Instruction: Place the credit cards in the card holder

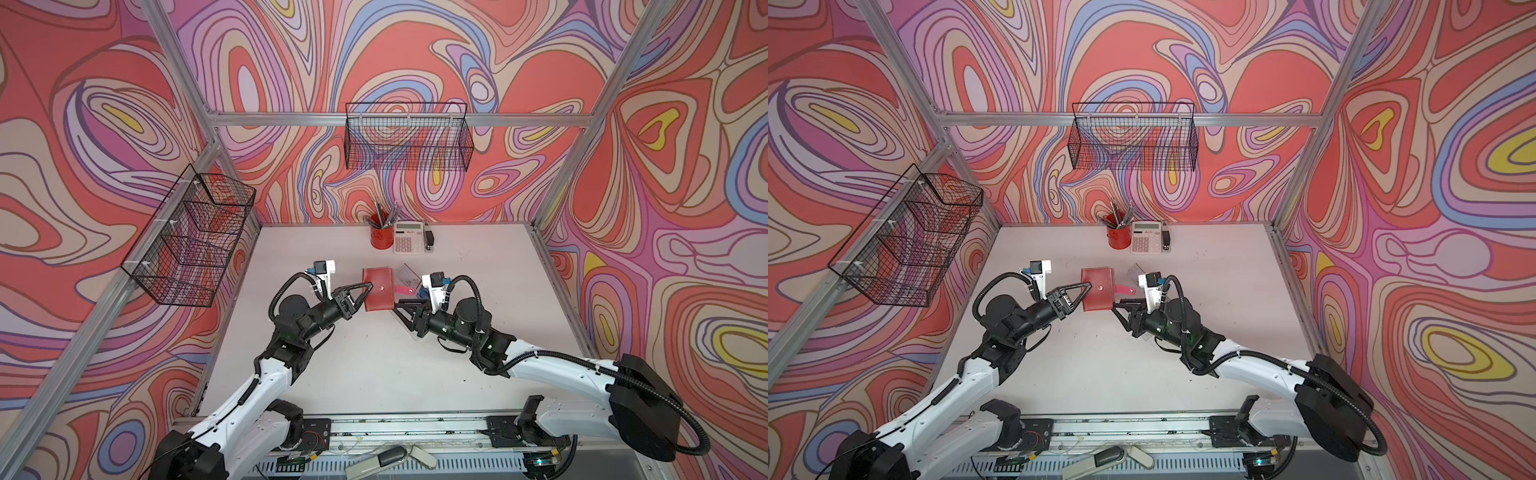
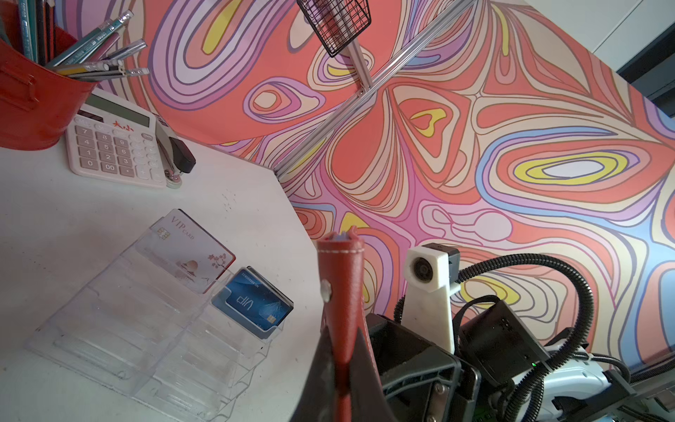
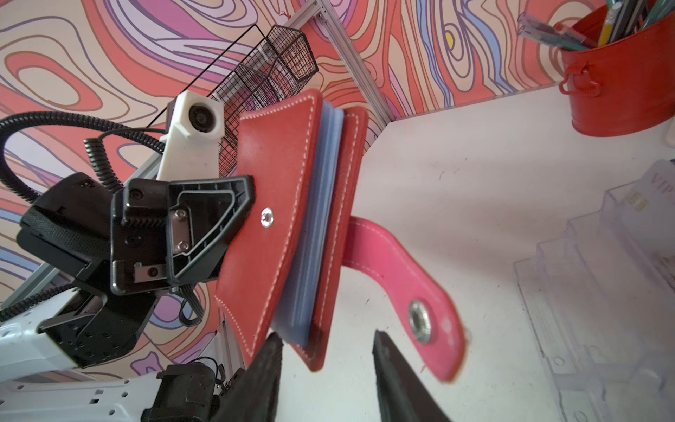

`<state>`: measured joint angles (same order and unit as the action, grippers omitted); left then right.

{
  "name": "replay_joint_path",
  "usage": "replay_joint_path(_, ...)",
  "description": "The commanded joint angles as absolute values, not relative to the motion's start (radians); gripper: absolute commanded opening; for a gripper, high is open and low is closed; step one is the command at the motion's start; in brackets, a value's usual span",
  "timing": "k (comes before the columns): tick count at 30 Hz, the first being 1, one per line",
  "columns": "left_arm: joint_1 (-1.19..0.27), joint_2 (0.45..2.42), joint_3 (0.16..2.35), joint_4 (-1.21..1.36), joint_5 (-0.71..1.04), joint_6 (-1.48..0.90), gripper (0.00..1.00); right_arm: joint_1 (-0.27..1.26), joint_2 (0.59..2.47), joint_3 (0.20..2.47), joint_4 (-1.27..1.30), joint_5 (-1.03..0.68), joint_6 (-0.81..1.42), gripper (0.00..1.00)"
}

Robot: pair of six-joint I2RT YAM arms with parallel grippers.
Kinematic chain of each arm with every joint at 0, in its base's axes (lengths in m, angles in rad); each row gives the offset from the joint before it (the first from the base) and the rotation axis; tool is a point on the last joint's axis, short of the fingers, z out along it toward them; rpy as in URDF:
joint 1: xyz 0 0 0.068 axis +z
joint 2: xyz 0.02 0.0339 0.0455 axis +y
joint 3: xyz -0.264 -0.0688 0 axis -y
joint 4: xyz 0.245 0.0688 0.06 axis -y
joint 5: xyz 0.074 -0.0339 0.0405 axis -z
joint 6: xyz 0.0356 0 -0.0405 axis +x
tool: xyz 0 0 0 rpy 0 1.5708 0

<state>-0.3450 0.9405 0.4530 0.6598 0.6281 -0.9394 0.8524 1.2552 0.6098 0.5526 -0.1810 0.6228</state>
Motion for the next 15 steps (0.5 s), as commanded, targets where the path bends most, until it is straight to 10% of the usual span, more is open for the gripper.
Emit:
replay_joint_path(1, -0.338, 0.945, 0.469, 0.716, 0.644, -0.942, 0.00, 0.852, 1.260, 0.640, 0.556, -0.215, 0.623, 0.44)
replay_joint_path(15, -0.338, 0.970, 0.468, 0.775, 0.685, -0.944, 0.00, 0.852, 1.253, 0.644, 0.577, -0.266, 0.627, 0.53)
